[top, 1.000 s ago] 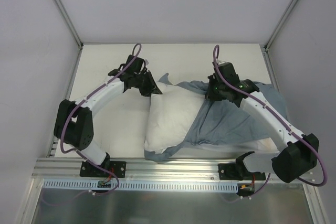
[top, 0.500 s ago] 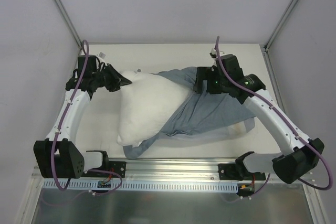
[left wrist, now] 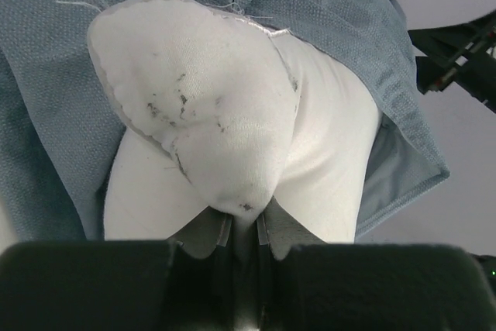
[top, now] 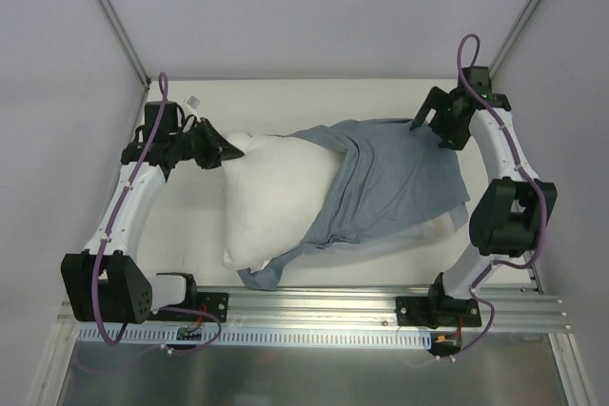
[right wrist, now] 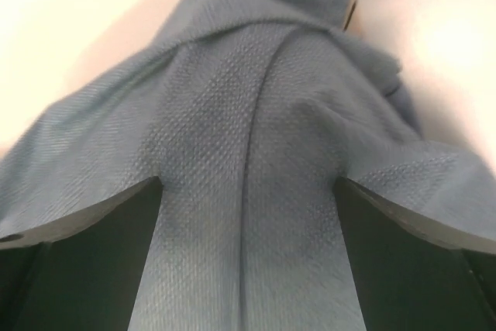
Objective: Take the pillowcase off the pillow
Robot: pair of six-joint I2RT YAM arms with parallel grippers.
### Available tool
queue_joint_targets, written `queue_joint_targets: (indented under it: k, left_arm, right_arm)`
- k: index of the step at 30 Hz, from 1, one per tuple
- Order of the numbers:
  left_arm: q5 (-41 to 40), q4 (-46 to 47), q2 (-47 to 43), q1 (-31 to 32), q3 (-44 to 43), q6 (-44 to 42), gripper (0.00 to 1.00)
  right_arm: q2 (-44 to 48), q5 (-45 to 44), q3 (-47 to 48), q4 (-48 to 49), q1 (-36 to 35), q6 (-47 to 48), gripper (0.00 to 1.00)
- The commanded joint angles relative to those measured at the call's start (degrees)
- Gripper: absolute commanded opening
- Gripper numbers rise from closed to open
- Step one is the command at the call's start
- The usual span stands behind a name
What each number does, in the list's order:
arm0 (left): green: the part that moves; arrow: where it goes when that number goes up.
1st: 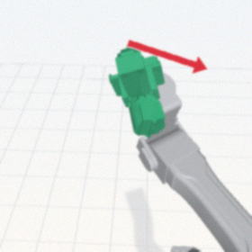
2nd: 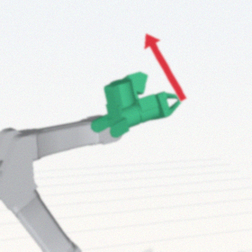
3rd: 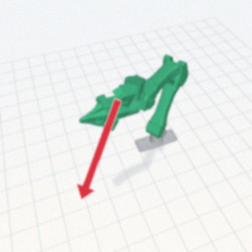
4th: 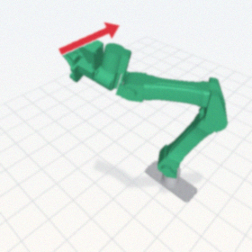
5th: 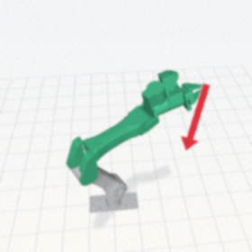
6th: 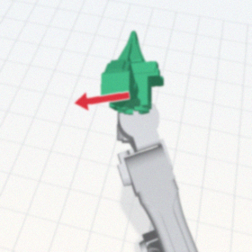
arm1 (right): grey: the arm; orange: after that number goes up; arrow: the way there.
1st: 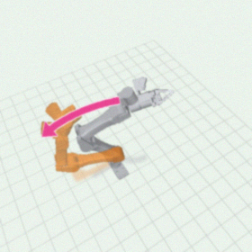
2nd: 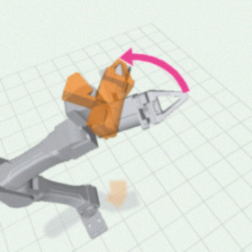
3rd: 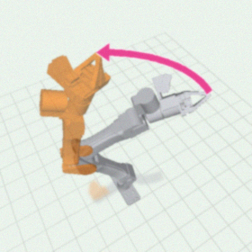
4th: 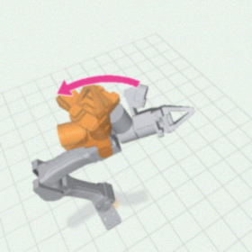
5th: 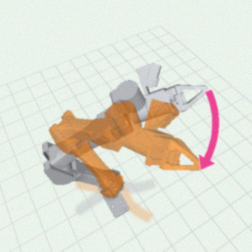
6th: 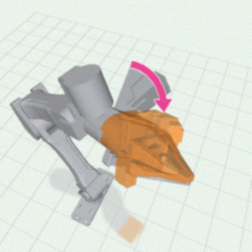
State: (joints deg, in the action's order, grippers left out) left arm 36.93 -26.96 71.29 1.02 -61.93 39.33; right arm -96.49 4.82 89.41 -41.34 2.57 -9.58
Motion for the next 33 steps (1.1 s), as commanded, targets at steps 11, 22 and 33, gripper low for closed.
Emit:
queue_joint_targets:
  k: [11,22,33]
  left_arm:
    - [7.27,-2.57,-4.92,-7.59,-5.12,-3.30,0.00]
    - [15.63,-4.15,-7.13,-23.24,-11.63,-2.60,0.00]
    - [17.03,-4.24,-7.56,-27.72,-11.89,-1.37,0.00]
  right_arm:
    - [8.05,-2.80,-8.18,2.41,6.28,-4.47,0.01]
    - [21.43,-7.20,-10.13,2.93,16.67,-4.74,0.01]
    - [23.18,-7.47,-7.85,2.14,22.21,-8.25,0.01]
